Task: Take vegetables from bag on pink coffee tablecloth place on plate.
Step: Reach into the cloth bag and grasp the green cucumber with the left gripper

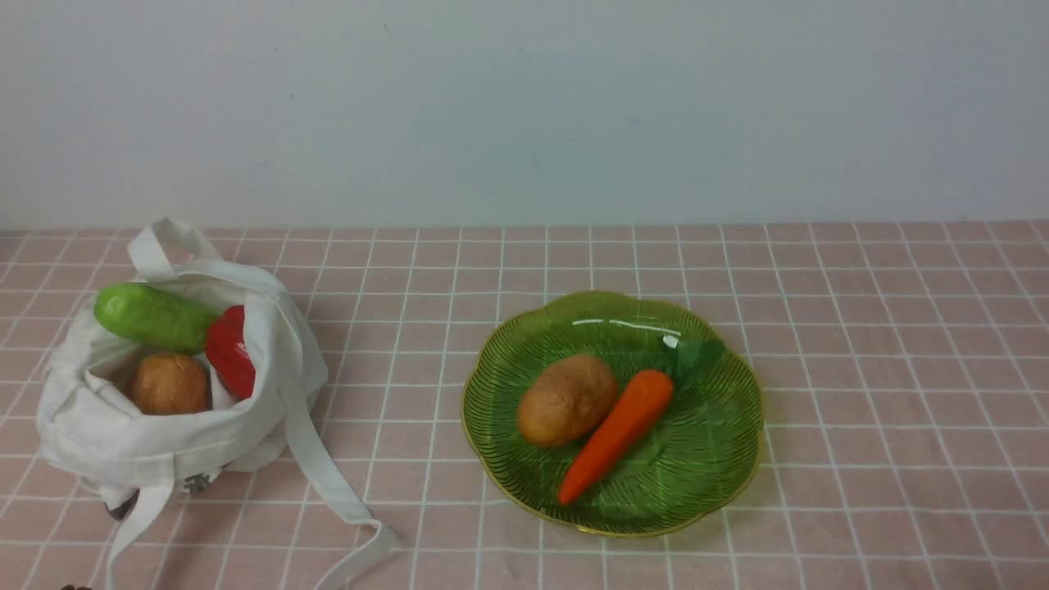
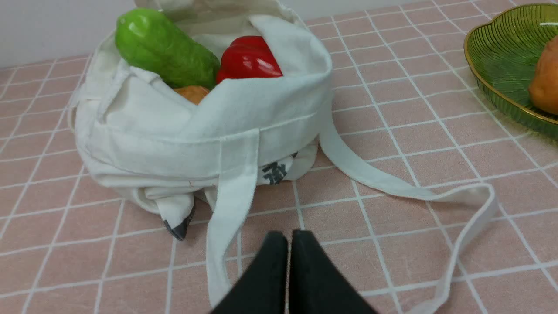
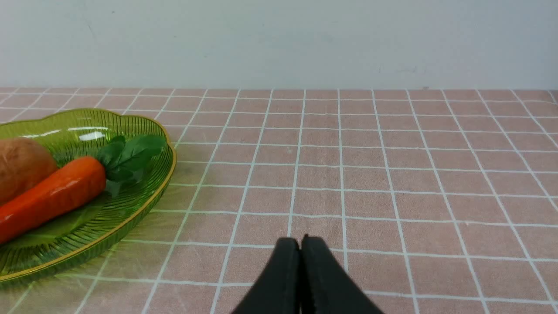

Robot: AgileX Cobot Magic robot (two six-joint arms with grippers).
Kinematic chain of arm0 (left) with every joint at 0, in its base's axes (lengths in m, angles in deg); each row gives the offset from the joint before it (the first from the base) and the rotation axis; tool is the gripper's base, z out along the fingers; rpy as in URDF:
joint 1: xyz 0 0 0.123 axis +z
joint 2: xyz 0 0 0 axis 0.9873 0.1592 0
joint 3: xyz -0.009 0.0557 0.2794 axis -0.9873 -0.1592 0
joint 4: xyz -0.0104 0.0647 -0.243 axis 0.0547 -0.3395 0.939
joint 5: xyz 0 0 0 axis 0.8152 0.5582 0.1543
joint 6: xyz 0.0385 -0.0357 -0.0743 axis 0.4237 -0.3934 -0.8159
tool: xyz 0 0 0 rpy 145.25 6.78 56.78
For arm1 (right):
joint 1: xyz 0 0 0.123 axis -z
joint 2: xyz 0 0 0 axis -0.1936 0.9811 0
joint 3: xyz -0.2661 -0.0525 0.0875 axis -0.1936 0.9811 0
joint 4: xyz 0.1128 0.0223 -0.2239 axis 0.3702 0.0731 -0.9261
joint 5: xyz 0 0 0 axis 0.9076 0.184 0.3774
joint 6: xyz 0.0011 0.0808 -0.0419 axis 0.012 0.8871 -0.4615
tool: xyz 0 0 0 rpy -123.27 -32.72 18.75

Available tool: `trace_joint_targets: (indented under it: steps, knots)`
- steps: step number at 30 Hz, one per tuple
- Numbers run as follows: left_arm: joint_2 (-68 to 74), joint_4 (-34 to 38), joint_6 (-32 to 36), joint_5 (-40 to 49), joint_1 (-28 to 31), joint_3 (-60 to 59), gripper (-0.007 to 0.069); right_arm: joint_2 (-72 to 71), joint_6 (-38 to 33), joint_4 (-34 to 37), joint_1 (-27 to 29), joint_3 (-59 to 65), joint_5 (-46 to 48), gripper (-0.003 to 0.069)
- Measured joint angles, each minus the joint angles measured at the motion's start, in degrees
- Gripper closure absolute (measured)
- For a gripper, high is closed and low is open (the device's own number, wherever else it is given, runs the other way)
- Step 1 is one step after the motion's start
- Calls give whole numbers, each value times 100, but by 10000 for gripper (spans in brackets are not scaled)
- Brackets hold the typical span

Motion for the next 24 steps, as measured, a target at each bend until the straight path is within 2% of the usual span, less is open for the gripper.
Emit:
trace_joint_targets:
  steps: [19,22,24]
  knots:
    - [0,7,-11,-32,0,0,629,0,0,0,0,0,0,673]
    - [0,336,-213,-330,0,-20,629,0,0,0,0,0,0,673]
    - [0,1047,-655,-914,0,-20,629,0,0,0,0,0,0,673]
